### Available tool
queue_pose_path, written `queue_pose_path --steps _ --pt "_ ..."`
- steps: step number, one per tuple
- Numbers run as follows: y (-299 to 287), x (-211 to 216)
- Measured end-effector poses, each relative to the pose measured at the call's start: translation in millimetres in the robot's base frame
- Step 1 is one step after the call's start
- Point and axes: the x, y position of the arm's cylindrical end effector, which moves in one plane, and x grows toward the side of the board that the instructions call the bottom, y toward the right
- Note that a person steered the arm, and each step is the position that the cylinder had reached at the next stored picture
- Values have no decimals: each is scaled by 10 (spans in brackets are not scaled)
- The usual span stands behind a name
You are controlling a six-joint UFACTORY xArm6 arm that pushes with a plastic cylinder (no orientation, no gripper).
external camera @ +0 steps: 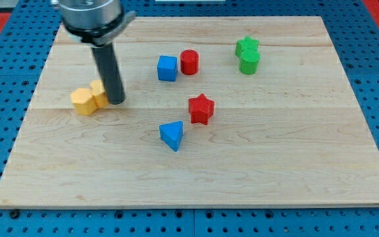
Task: Place the cube into the triangle on top side
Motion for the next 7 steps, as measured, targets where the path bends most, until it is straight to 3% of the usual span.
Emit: queue_pose_path --steps 1,3,4,6,7 --pt "-53 9" --pt "886 204" --pt "869 -48" --pt "1550 -673" --pt "1273 -721"
